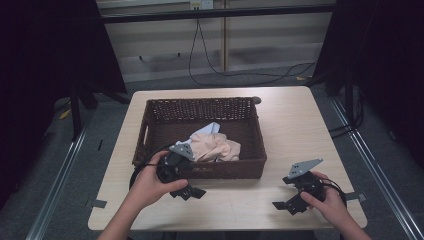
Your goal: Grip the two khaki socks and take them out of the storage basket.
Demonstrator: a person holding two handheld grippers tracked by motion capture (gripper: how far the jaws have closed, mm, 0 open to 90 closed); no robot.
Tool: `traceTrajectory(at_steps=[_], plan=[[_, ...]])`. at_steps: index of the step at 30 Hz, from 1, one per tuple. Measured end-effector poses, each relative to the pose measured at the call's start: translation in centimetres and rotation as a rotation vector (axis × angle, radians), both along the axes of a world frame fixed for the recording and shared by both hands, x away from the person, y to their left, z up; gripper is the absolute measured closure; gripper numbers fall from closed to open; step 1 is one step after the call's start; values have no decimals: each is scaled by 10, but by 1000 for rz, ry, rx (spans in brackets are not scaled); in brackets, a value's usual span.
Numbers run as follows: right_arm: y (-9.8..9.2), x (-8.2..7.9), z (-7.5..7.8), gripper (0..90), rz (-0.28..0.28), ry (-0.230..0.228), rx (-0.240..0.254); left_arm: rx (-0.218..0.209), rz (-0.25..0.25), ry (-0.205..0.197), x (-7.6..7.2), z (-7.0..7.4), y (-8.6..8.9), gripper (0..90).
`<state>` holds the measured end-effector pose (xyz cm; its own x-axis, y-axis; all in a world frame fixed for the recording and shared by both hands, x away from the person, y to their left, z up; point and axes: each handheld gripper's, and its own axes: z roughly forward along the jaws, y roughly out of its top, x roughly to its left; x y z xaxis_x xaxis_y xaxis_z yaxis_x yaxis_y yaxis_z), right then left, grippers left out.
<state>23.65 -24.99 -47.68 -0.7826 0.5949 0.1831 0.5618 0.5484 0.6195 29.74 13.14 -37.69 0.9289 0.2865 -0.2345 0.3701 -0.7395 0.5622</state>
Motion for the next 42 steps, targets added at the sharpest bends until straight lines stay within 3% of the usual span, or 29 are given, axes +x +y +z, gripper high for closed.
traceTrajectory(at_steps=[2,7,8,9,16,18,25,42], plan=[[0,0,0,22,-3,1,-6,-11,4,13,4,4,-1,38],[0,0,0,22,3,2,-2,-9,18,2,19,17,-3,37],[0,0,0,22,2,3,-2,-16,47,17,20,19,-4,37],[0,0,0,22,4,0,-2,-1,35,9,25,21,-4,36],[0,0,0,22,5,1,-1,18,97,11,51,21,-5,33],[0,0,0,22,5,-1,0,25,117,24,60,19,-5,31],[1,-1,0,22,3,7,-3,58,223,3,87,10,-7,34],[0,0,0,22,10,-1,0,215,223,-28,125,-21,-17,127]])
